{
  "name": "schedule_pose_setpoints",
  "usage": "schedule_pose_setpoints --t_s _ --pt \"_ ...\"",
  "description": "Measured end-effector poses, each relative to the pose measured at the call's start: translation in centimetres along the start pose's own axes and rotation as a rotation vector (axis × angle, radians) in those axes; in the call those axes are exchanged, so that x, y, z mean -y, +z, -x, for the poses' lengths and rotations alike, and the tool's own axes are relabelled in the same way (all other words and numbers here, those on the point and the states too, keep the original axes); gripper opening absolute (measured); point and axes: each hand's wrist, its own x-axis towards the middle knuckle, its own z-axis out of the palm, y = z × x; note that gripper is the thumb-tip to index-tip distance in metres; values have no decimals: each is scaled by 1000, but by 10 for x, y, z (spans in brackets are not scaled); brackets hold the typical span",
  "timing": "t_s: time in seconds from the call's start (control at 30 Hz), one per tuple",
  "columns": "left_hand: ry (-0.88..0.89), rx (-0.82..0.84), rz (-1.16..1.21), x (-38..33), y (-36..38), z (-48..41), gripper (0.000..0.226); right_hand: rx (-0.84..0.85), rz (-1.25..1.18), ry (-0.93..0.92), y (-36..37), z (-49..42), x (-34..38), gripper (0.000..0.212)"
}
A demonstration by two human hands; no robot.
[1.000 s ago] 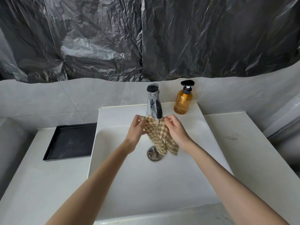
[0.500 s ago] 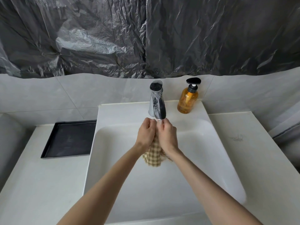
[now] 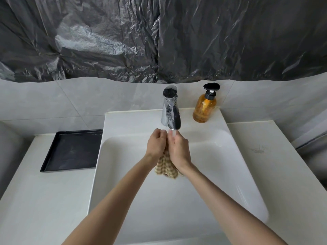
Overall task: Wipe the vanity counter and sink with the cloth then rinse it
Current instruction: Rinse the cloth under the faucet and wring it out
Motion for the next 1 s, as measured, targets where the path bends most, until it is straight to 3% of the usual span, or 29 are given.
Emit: schedule_pose_setpoints --t_s 0.13,0.23,0.3,0.43,0.57,0.7,0.87,1.0 --pt "-21 152 -26 6 8 12 22 -174 -74 163 -5 -23 -1 30" --pt "-4 64 -7 2 6 10 21 -89 -200 185 2 -8 -1 35" --pt "-21 17 20 0 0 4 19 -31 -160 98 3 1 0 34" --pt "-21 143 22 4 9 14 19 -153 -80 140 -5 -24 -2 28" --pt "-87 80 143 4 -7 7 16 173 44 8 -12 -11 -14 28" --pt "-226 150 189 7 -34 -3 15 294 -83 82 -49 -16 -18 10" --pt "-190 111 15 6 -40 -1 34 582 181 -44 -83 -5 -15 46" --pt "-115 151 17 -5 -47 6 16 524 430 -272 -88 -1 -20 25"
